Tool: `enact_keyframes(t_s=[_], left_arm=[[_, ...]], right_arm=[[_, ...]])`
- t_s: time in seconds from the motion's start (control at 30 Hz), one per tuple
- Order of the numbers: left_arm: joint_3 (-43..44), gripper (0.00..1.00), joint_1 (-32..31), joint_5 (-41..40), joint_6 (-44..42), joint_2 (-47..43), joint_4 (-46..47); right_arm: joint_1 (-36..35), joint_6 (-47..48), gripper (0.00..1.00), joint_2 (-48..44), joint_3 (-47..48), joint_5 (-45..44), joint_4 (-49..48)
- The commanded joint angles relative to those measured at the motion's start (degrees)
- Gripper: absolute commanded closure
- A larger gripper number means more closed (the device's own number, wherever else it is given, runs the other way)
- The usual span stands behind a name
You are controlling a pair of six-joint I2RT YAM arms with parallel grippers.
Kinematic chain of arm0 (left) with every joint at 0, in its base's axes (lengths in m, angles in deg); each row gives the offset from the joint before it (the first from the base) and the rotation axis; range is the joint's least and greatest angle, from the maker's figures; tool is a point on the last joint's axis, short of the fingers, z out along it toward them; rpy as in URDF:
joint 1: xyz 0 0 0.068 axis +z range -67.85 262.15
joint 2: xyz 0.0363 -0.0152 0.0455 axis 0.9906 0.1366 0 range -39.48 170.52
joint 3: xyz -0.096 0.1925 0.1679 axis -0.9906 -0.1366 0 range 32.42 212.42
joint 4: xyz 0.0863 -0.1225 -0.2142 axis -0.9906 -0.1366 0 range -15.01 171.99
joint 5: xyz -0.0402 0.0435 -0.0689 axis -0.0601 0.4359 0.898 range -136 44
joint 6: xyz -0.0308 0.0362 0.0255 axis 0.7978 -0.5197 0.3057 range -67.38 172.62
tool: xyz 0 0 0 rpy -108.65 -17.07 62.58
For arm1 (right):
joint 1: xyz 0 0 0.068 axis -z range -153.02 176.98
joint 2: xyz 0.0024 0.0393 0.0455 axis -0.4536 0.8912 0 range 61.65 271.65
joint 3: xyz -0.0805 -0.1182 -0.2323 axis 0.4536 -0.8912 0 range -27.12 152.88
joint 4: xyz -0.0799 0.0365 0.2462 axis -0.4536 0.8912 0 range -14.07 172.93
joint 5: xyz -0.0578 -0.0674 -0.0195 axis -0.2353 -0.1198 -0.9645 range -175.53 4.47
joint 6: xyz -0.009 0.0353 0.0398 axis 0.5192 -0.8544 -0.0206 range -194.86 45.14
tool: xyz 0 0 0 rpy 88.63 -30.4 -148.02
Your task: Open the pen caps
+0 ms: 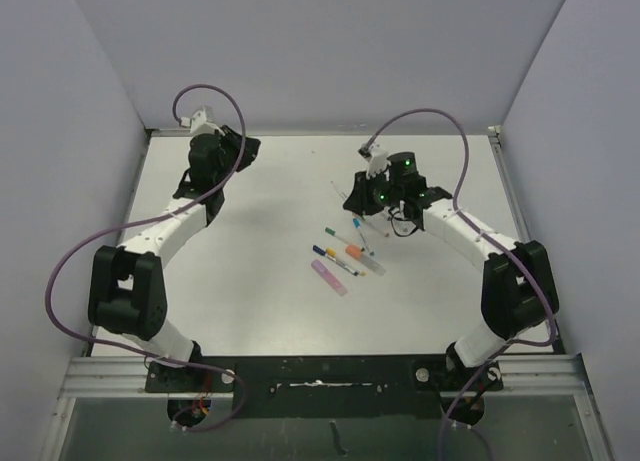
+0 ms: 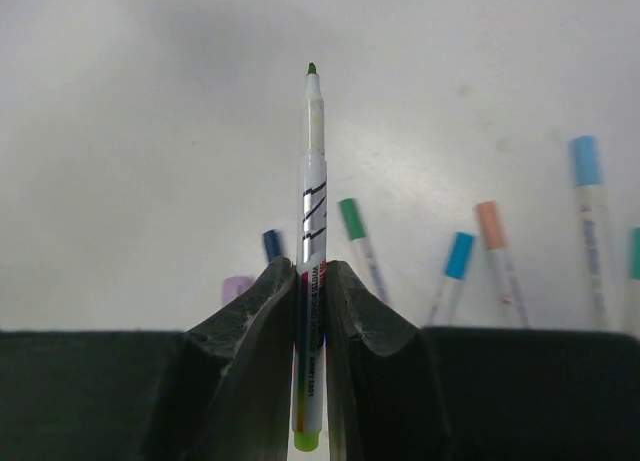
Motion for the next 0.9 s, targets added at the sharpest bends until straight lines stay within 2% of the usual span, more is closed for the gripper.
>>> enact_keyframes(t_s=[0.0, 0.17, 0.4, 0.73, 0.87], left_arm=[[5.30, 1.00, 2.25, 7.48, -6.35, 5.73, -14.01], [13.44, 1.00, 2.87, 9.79, -13.42, 12.31, -28.24], [25.49, 1.00, 2.88, 6.86, -20.77, 22.28, -43.84], [35.90, 0.99, 3.53, 3.71, -24.98, 30.95, -53.83], [37.26, 0.96, 4.70, 2.98, -25.87, 32.39, -54.75]], right_arm=[[4.13, 4.89, 1.00, -0.49, 7.89, -10.72, 5.98], [7.57, 7.51, 1.00, 3.21, 12.32, -19.00, 7.03], [12.31, 5.81, 1.00, 9.65, 15.20, -23.00, 2.55], [16.56, 5.40, 1.00, 16.17, 16.99, -23.87, -0.82], [18.13, 5.40, 1.00, 17.33, 16.86, -23.56, -2.51]])
